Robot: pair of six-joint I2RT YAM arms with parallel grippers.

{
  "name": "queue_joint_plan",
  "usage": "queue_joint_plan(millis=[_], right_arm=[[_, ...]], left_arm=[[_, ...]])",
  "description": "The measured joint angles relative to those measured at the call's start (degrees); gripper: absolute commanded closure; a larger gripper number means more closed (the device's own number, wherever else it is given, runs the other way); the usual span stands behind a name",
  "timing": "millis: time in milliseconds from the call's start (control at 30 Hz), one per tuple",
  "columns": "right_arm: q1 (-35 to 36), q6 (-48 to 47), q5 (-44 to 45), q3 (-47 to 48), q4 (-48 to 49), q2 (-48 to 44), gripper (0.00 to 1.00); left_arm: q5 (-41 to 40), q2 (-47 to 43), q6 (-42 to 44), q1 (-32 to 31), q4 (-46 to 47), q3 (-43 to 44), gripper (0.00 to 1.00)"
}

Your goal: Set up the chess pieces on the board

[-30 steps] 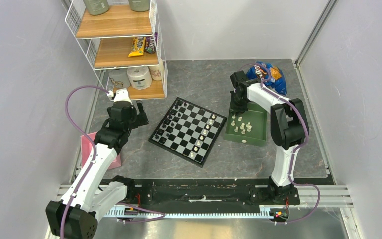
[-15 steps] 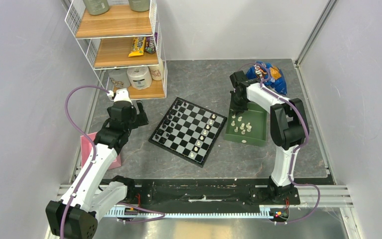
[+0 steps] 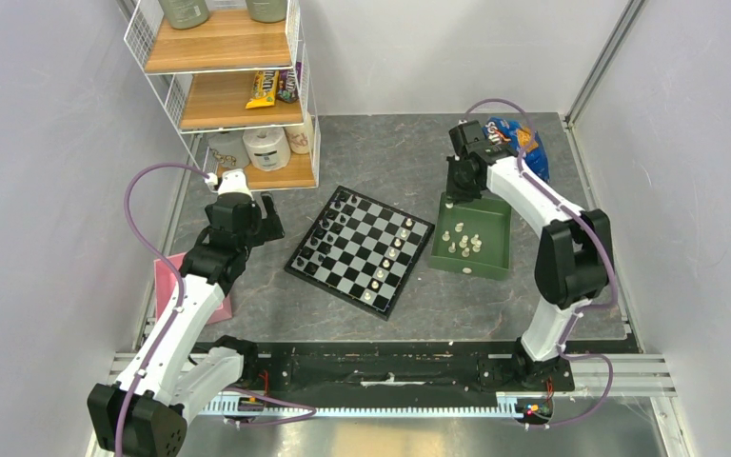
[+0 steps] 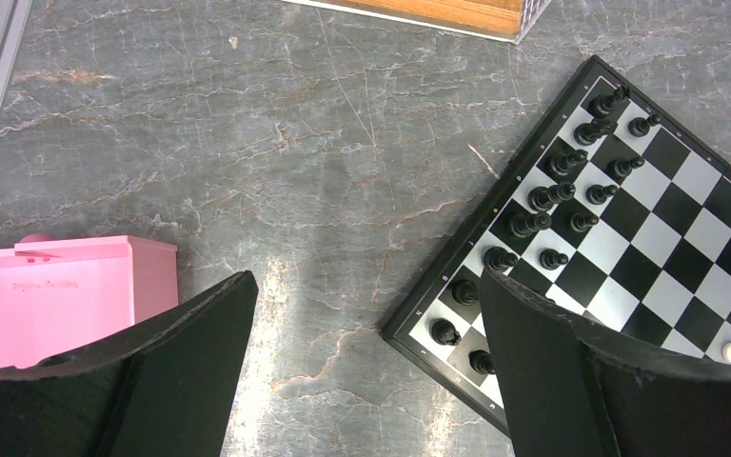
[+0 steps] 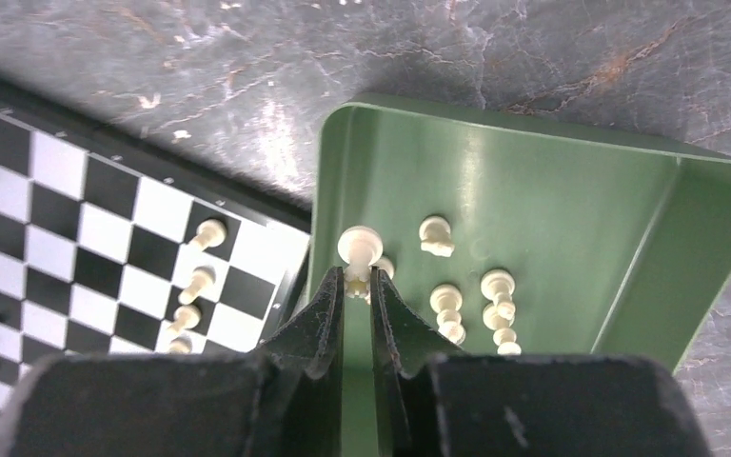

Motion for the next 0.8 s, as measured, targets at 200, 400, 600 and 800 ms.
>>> queue_joint_plan(millis=[200, 400, 600, 800], right_arm=[[4.1, 0.9, -0.7, 2.3, -0.9, -3.6, 0.91], [10.1, 1.6, -1.1, 4.8, -1.2, -0.9, 0.91], [11.1, 2.2, -0.9, 5.0, -2.1, 4.2, 0.91], [10.7, 1.9, -0.4, 5.0, -2.5, 6.8, 0.9]], left_arm=[[0.0, 0.0, 0.0, 0.0, 0.0, 0.0, 0.06], [0.0, -0.1, 0.0, 0.0, 0.0, 0.0, 0.06], [0.0, -0.4, 0.0, 0.0, 0.0, 0.0, 0.06], [0.0, -0.3, 0.0, 0.0, 0.0, 0.0, 0.06]])
